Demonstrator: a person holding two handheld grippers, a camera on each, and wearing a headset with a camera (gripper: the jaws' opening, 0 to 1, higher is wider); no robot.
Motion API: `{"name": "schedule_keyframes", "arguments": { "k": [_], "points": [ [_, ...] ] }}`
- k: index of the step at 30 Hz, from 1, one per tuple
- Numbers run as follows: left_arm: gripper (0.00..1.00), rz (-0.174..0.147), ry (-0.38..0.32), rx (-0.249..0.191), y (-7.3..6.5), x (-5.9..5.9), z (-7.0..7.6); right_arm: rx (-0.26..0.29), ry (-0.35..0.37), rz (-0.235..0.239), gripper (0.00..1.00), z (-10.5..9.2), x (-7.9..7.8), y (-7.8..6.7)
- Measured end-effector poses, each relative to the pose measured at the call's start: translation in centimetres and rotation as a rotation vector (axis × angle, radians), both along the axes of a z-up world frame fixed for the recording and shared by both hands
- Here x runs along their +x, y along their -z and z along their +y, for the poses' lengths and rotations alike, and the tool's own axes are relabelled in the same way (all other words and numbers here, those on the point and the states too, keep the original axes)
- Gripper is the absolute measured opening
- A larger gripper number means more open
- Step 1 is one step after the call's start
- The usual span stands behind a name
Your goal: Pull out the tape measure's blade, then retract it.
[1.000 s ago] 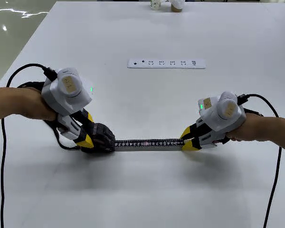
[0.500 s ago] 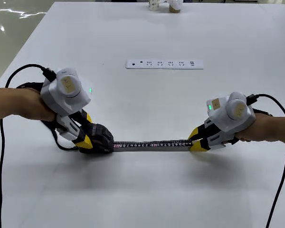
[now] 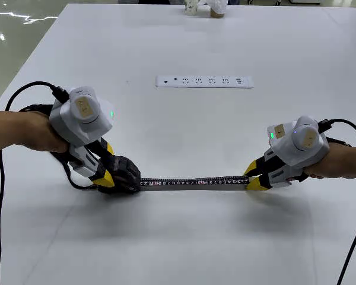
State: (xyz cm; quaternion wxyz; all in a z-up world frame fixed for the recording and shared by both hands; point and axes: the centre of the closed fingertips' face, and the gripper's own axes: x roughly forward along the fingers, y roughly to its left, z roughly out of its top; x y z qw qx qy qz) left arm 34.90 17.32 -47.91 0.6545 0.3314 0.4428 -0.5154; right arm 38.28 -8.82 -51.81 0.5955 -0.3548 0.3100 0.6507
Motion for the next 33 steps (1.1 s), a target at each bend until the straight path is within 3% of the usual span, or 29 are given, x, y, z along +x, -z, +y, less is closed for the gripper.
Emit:
{"name": "schedule_keyframes", "arguments": {
  "k": [8,33],
  "points": [
    [0.27,0.0,-0.003,0.0,0.0,0.03,-0.03,-0.009,0.02,0.003,0.08,-0.87,0.08,0.08],
    [0.29,-0.01,0.007,0.015,0.02,0.06,-0.12,-0.039,-0.003,-0.01,0.11,-0.82,0.23,0.17]
  ]
}}
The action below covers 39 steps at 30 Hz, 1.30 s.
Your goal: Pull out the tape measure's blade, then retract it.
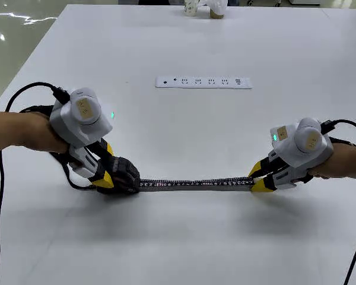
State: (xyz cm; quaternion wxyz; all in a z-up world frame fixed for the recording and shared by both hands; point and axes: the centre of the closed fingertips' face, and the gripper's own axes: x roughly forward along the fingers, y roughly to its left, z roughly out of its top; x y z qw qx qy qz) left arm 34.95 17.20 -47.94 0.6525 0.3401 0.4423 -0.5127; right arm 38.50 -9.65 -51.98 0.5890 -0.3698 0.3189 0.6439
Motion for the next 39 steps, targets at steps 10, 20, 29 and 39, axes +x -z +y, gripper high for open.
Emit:
{"name": "schedule_keyframes", "arguments": {
  "k": [10,20,29,39],
  "points": [
    [0.29,0.0,-0.001,0.005,0.0,-0.1,0.0,0.002,0.023,-0.003,0.12,-0.2,0.1,0.2],
    [0.31,-0.013,-0.022,0.001,-0.3,-0.1,0.5,0.007,0.032,-0.004,0.15,-0.4,-0.2,0.2],
    [0.38,-0.017,-0.087,-0.033,-0.8,-0.5,1.3,0.023,0.065,-0.019,0.21,-0.7,-0.4,-0.5],
    [0.52,-0.021,-0.184,-0.088,-1.0,-1.4,1.6,0.036,0.117,-0.02,0.31,-1.1,-1.3,-1.4]
  ]
}}
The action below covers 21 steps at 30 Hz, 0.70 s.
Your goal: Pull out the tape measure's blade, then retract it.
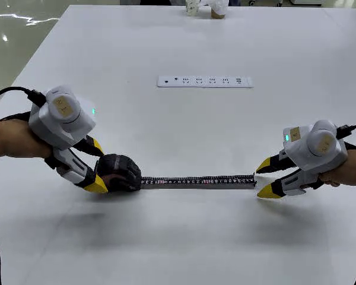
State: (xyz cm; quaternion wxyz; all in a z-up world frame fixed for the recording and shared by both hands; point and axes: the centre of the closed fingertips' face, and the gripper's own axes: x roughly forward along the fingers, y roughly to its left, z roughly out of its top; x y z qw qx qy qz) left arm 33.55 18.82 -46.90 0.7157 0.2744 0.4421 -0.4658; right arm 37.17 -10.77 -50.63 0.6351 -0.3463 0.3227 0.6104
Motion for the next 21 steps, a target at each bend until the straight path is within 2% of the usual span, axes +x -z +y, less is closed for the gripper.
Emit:
{"name": "schedule_keyframes", "arguments": {
  "k": [12,21],
  "points": [
    [0.64,-0.017,-0.101,-0.068,-0.4,-1.6,0.2,0.032,0.077,0.004,0.4,-0.1,-1.2,-0.8],
    [0.69,-0.03,-0.159,-0.103,-0.8,-3.0,0.0,0.06,0.144,0.005,0.46,-0.2,-1.9,-1.2]
  ]
}}
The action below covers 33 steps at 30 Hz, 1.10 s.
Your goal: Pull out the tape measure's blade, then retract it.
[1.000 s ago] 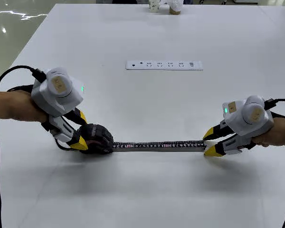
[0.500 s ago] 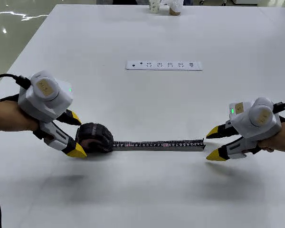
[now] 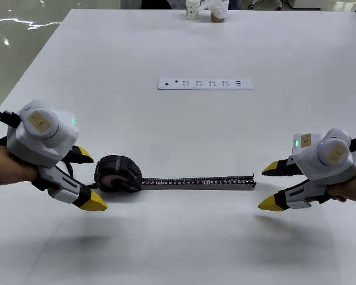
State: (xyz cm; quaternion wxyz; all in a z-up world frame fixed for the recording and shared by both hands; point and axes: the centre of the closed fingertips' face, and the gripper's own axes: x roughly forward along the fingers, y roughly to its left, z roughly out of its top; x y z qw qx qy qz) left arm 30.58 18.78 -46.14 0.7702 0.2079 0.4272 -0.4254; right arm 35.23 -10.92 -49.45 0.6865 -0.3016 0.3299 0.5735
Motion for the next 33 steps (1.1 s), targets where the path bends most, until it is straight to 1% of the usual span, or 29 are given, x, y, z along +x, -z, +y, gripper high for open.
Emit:
{"name": "schedule_keyframes", "arguments": {
  "k": [4,6,15,23,25,26,29,31,33],
  "points": [
    [0.71,-0.008,-0.028,-0.015,0.0,-0.4,-0.2,0.012,0.02,-0.001,0.47,0.1,-0.5,-0.2],
    [0.71,-0.017,-0.053,-0.036,-0.1,-0.6,-0.4,0.017,0.033,0.002,0.49,0.1,-0.8,-0.4],
    [0.76,-0.025,-0.123,-0.085,0.4,-1.9,-0.9,0.042,0.081,0.007,0.52,-0.1,-2.1,-0.6],
    [0.78,-0.047,-0.187,-0.127,0.3,-2.8,-1.1,0.082,0.135,0.012,0.58,0.4,-3.1,-1.0],
    [0.79,-0.057,-0.2,-0.134,0.2,-3.1,-1.1,0.092,0.151,0.01,0.6,0.4,-3.4,-1.1],
    [0.79,-0.062,-0.211,-0.139,0.1,-3.2,-1.2,0.098,0.171,0.008,0.6,0.5,-3.6,-1.2],
    [0.79,-0.07,-0.233,-0.15,0.0,-3.5,-1.4,0.112,0.184,0.01,0.63,0.7,-3.9,-1.3],
    [0.8,-0.083,-0.248,-0.161,-0.2,-3.7,-1.6,0.117,0.19,0.007,0.63,1.0,-4.5,-1.5],
    [0.81,-0.092,-0.265,-0.169,-0.3,-3.9,-1.7,0.13,0.214,0.007,0.66,1.2,-4.6,-1.6]
  ]
}}
